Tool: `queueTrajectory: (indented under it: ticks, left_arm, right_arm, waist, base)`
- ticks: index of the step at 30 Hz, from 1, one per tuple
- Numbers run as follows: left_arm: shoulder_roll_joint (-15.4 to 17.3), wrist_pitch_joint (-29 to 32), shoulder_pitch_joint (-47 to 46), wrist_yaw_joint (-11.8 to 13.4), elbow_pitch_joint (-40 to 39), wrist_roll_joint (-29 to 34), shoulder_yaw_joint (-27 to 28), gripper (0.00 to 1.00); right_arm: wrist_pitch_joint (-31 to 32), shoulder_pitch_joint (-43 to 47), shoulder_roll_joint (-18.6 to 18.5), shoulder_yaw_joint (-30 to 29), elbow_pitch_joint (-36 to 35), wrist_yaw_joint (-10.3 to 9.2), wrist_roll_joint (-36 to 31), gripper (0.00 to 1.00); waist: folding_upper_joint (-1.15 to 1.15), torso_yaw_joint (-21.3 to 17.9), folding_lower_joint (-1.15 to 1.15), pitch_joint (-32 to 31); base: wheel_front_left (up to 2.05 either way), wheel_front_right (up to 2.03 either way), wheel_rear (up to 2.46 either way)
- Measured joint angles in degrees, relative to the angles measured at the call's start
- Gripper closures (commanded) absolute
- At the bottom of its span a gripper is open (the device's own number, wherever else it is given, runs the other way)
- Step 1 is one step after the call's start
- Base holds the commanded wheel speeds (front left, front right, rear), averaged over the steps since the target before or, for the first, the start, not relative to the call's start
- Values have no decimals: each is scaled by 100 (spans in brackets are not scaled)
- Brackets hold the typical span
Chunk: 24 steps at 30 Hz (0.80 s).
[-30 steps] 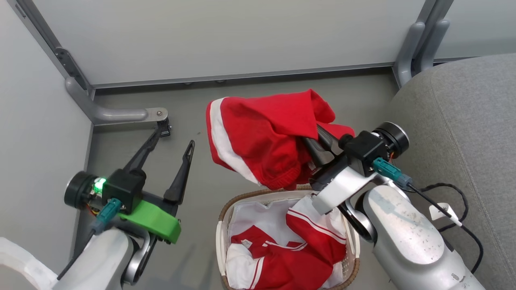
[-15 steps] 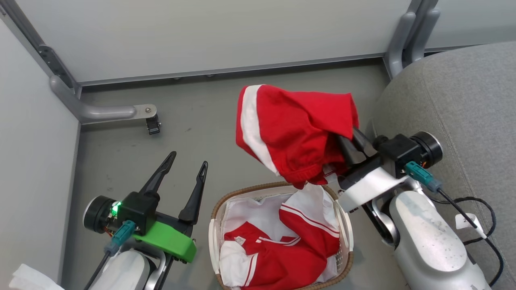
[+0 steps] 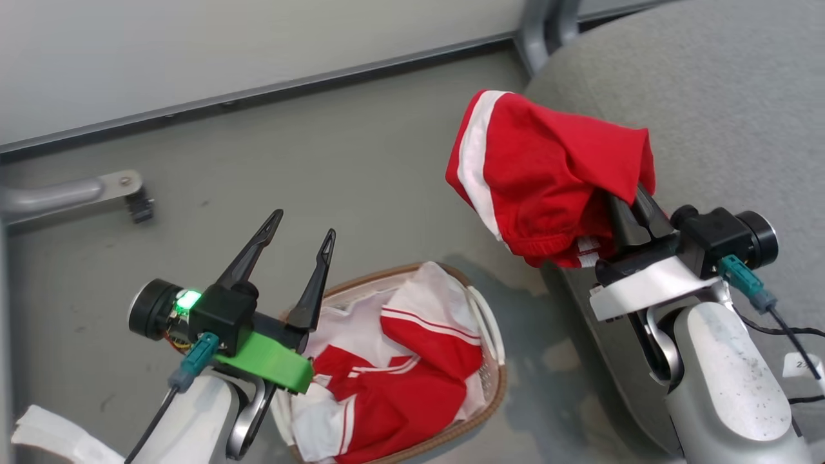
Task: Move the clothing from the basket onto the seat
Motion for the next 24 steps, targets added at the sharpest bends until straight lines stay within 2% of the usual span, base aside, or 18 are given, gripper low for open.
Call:
queueTrajectory:
  ticks: [7, 13, 19, 24]
  left_arm:
    - [-34, 0, -246, -107, 122, 200, -126, 0]
    - [-78, 1, -394, -160, 225, 263, -305, 0]
    - [-82, 1, -564, -199, 265, 299, -421, 0]
    - [-86, 0, -741, -207, 255, 335, -501, 0]
  right_arm:
    - [0, 64, 79, -189, -3, 0, 38, 100]
    - [0, 105, 90, -242, 1, 0, 269, 100]
    - [1, 60, 101, -392, 292, 0, 290, 100]
    - [1, -593, 103, -566, 480, 0, 434, 100]
  waist:
    - [0, -650, 0, 323]
    - [0, -1052, 0, 621]
    - [0, -1215, 0, 929]
    - [0, -1173, 0, 1173]
  base:
    - [0, 0, 0]
    - [0, 0, 0]
    - [0, 0, 0]
    - [0, 0, 0]
